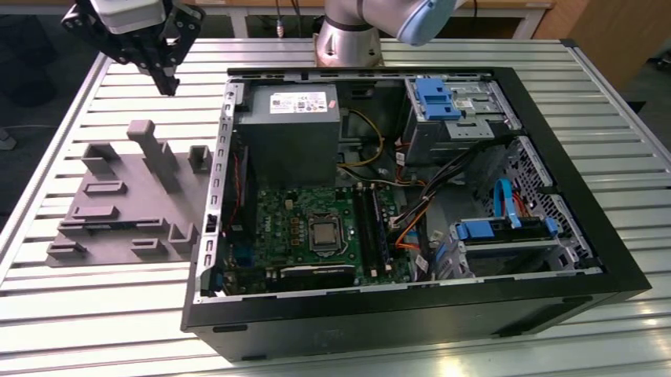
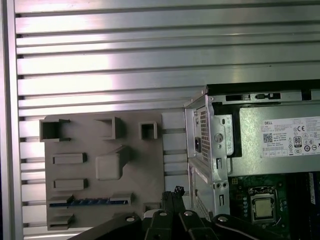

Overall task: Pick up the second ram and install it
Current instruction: 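Reach for the second ram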

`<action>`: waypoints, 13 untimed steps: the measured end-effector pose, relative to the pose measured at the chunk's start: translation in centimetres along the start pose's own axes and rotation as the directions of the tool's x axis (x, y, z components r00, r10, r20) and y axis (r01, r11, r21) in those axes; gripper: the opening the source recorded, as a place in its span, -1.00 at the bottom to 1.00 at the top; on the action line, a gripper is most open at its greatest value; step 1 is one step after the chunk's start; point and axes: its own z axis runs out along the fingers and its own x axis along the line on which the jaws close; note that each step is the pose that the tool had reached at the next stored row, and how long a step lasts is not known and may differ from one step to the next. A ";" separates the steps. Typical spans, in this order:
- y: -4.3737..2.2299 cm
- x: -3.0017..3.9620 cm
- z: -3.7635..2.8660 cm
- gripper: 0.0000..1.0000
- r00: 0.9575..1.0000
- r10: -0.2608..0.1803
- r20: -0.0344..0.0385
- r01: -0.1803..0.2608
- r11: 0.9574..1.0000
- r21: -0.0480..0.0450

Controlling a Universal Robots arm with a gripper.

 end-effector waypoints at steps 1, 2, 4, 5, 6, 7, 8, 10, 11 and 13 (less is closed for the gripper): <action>-0.10 0.21 0.00 -0.79 1.000 -0.001 0.000 0.001 1.000 0.000; -0.26 0.43 -0.01 -0.79 1.000 -0.001 0.000 0.001 1.000 0.000; -0.63 0.80 -0.01 -0.79 1.000 -0.003 0.000 0.003 1.000 0.000; -0.77 1.00 -0.01 -0.79 1.000 -0.004 0.000 0.004 1.000 0.000; -0.85 1.27 -0.02 -0.79 1.000 -0.005 0.000 0.005 1.000 0.000; -0.89 1.59 -0.02 -0.79 1.000 -0.005 0.000 0.005 1.000 0.000; -0.92 1.94 -0.01 -0.79 1.000 -0.006 0.000 0.006 1.000 0.000; -0.99 2.77 -0.03 -0.79 1.000 -0.007 0.000 0.007 1.000 0.000; -1.02 3.23 -0.04 -0.79 1.000 -0.007 0.000 0.007 1.000 0.000; -1.05 3.58 -0.05 -0.79 1.000 -0.007 0.000 0.007 1.000 0.000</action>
